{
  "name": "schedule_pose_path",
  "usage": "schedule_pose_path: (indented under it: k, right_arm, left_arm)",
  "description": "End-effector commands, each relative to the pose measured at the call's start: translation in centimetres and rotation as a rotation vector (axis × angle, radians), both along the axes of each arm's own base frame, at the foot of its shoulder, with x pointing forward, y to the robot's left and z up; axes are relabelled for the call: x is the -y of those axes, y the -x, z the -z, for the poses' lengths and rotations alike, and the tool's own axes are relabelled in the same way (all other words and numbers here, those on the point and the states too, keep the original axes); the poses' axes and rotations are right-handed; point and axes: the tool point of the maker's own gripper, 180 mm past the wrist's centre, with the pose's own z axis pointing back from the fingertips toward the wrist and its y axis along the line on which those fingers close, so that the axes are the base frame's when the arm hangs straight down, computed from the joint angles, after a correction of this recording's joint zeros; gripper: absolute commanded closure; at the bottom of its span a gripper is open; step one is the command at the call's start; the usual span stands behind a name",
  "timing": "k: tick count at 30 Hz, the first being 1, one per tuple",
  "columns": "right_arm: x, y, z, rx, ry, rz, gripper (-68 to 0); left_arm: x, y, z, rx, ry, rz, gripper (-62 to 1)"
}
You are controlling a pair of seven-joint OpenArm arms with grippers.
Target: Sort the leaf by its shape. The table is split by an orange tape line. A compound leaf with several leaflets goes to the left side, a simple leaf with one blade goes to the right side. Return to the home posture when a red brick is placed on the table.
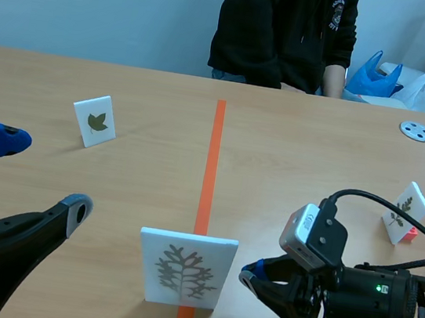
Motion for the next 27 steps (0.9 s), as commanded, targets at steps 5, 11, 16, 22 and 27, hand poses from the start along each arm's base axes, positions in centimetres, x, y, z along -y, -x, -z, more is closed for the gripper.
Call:
schedule_pose_path:
  k: [5, 11, 16, 22, 27]
  right_arm:
    - [-0.2, -0.4, -1.0, 0.036, -0.014, -0.021, -1.1]
    - [-0.2, -0.4, -1.0, 0.036, -0.015, -0.021, -1.1]
    - [-0.2, -0.5, -1.2, 0.044, -0.027, -0.02, -1.1]
    - [0.9, -0.9, -1.8, 0.067, -0.033, -0.017, -1.1]
    - [3.0, -1.8, -2.5, 0.098, -0.007, 0.017, -1.1]
  left_arm:
    - [0.1, -0.1, -0.7, 0.02, 0.019, -0.001, -62.3]
    - [0.1, -0.1, -0.7, 0.02, 0.019, -0.001, -62.3]
    - [0.1, -0.1, -0.7, 0.02, 0.019, -0.001, -62.3]
    - [0.1, -0.1, -0.7, 0.02, 0.019, -0.001, -62.3]
    - [0.1, -0.1, -0.6, 0.018, 0.017, -0.001, -62.3]
